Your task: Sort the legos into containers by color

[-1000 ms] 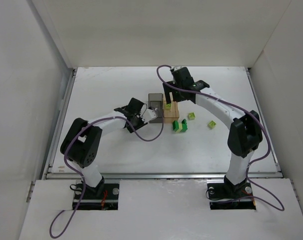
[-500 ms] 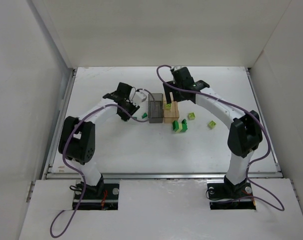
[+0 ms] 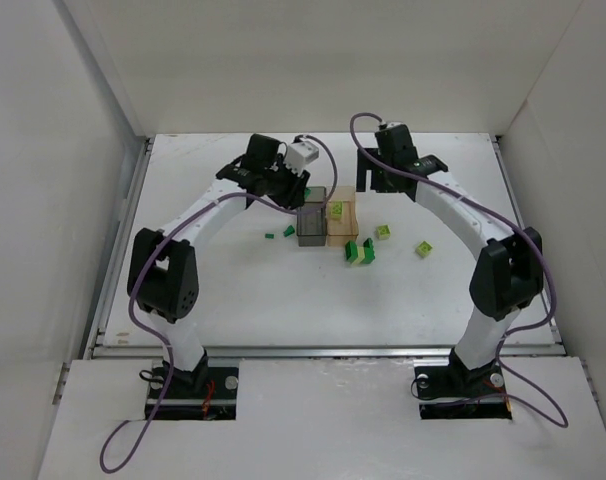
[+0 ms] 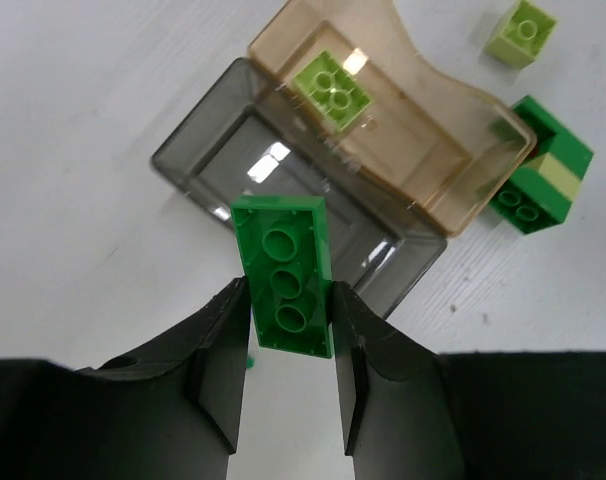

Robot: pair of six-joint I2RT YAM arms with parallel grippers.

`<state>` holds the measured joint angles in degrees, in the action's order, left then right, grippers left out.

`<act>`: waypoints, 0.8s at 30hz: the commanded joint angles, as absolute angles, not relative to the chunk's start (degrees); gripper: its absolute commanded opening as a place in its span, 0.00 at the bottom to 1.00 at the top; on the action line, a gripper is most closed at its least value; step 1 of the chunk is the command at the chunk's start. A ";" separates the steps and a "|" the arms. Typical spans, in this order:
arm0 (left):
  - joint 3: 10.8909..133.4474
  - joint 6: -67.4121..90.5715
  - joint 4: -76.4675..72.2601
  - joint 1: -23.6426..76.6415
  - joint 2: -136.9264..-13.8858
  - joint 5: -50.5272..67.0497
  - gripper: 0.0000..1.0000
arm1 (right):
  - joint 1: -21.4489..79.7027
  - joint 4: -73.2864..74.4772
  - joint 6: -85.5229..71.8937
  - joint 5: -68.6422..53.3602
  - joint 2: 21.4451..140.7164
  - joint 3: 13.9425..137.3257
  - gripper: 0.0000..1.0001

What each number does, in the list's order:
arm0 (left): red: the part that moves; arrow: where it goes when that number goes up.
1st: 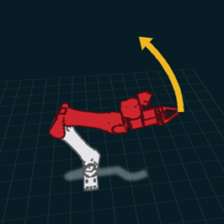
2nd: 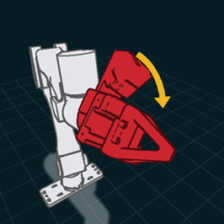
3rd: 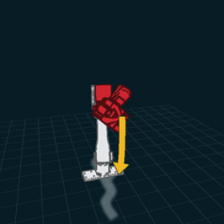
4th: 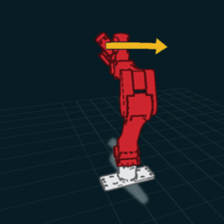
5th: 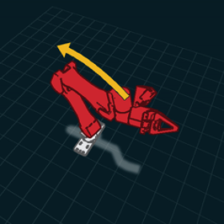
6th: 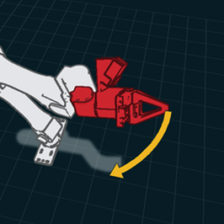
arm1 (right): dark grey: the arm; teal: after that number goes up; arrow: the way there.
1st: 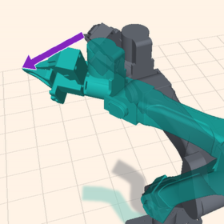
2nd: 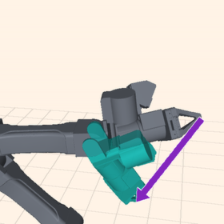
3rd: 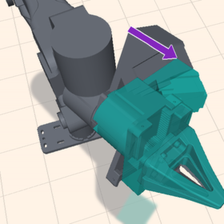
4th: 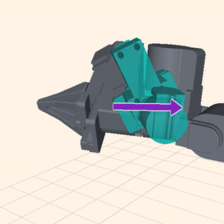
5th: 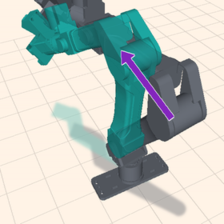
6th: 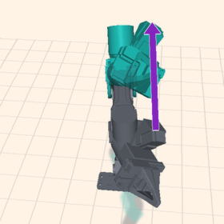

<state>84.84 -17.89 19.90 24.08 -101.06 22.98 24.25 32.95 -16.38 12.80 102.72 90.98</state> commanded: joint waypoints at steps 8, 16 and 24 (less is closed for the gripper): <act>85.07 -9.58 10.20 26.10 -106.69 23.74 0.15 | 23.12 30.50 -18.37 13.36 98.61 88.59 0.91; 86.92 -10.28 12.99 26.10 -106.70 25.48 0.92 | 23.12 29.44 -17.23 13.36 97.38 86.84 0.91; 92.46 -20.10 23.90 20.40 -104.33 31.72 0.69 | 23.12 28.83 -16.61 11.44 96.86 85.52 0.91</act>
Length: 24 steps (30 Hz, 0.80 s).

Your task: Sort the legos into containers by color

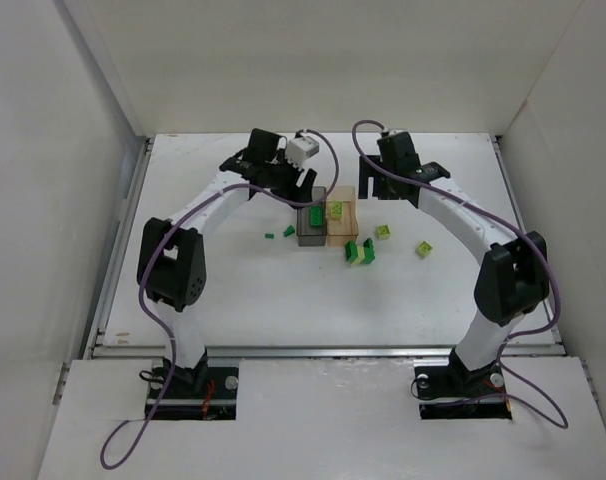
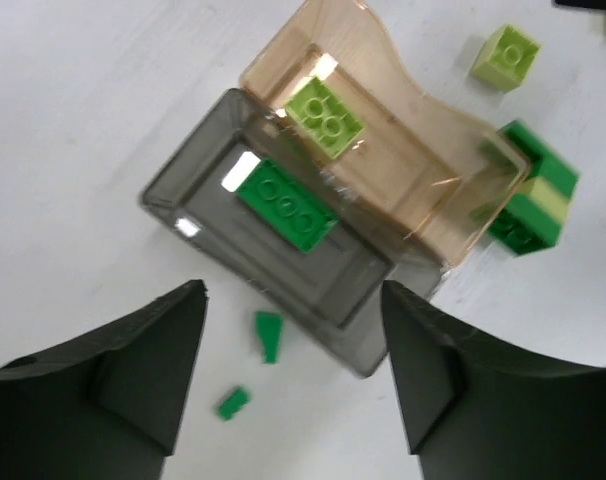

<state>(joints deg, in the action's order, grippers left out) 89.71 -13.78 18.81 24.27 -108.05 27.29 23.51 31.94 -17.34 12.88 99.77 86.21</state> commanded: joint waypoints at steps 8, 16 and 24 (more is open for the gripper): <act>82.62 -67.30 42.25 16.70 -106.78 30.25 0.62 | 23.12 28.83 -15.29 8.35 98.17 86.04 0.91; 84.64 -69.35 40.79 18.90 -112.24 27.07 0.64 | 23.12 28.83 -15.29 8.35 97.65 85.87 0.91; 82.18 -71.89 40.08 18.90 -115.83 24.26 0.50 | 23.12 28.83 -15.29 8.35 97.65 85.34 0.91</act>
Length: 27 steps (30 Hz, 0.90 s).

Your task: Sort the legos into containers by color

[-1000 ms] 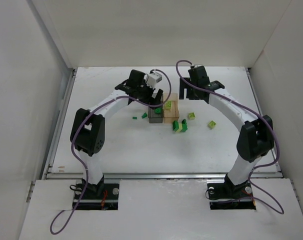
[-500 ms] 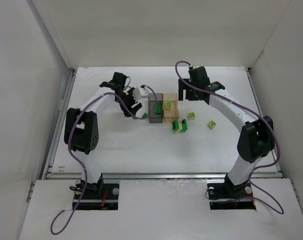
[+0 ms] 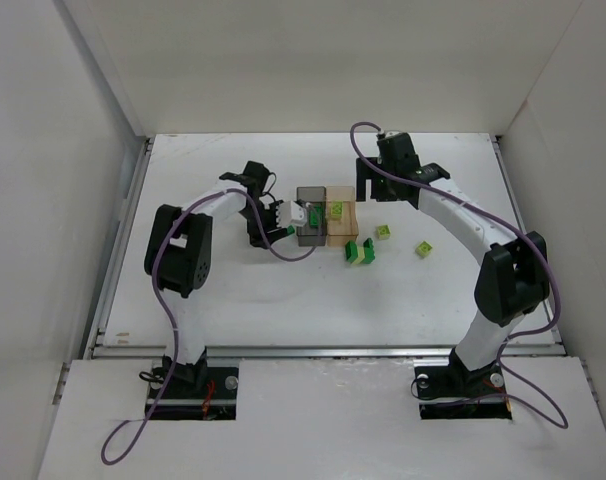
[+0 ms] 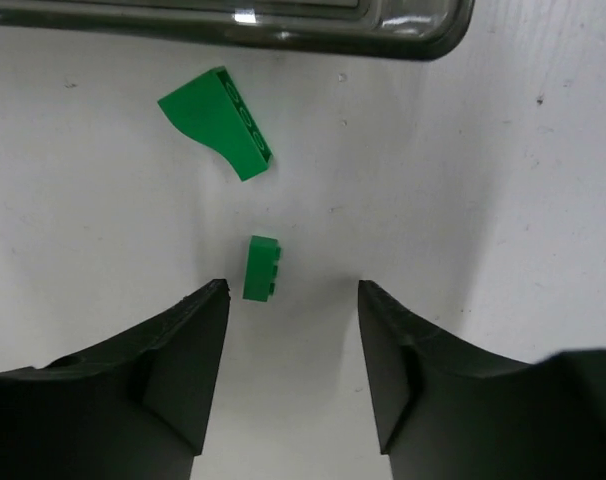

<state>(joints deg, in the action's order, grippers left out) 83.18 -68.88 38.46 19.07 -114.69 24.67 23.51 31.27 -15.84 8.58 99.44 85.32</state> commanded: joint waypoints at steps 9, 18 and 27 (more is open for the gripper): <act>83.41 -67.95 36.30 19.42 -117.07 24.78 0.42 | 23.12 28.30 -14.77 8.35 98.17 85.87 0.91; 82.27 -63.20 34.63 20.48 -118.83 24.79 0.00 | 23.12 28.30 -14.77 8.96 98.17 85.87 0.91; 92.60 -50.50 39.02 13.99 -118.21 30.75 0.00 | 23.12 28.83 -14.77 10.01 97.65 85.34 0.91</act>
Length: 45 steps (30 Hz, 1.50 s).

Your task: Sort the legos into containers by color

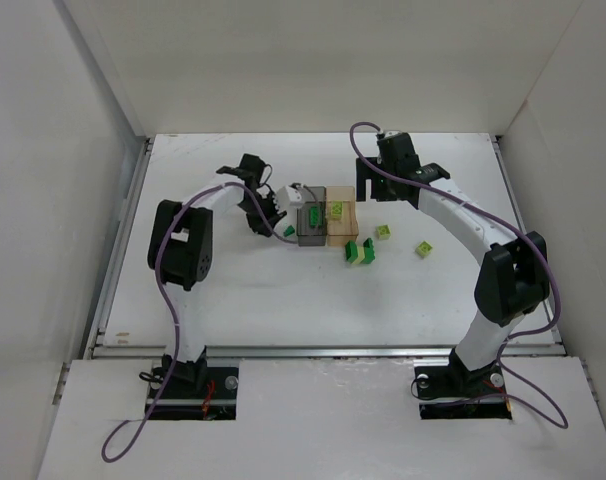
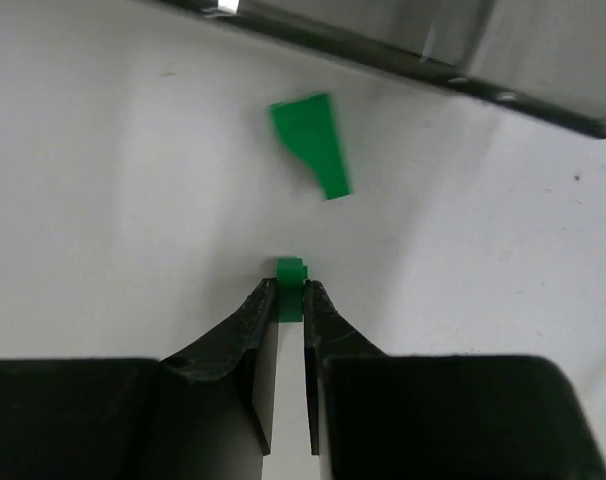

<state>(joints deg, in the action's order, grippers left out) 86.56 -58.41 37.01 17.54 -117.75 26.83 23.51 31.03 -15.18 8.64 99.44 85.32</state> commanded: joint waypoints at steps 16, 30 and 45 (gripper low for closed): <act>103.10 -25.05 29.80 20.39 -118.48 38.06 0.03 | 22.59 28.83 -17.31 12.74 96.60 84.56 0.91; 108.01 -31.81 37.25 22.76 -119.79 39.46 0.83 | 22.59 28.30 -17.31 12.74 96.06 83.32 0.91; 85.80 -42.28 31.74 19.86 -109.07 30.23 0.44 | 22.59 27.77 -17.31 11.16 96.06 82.09 0.91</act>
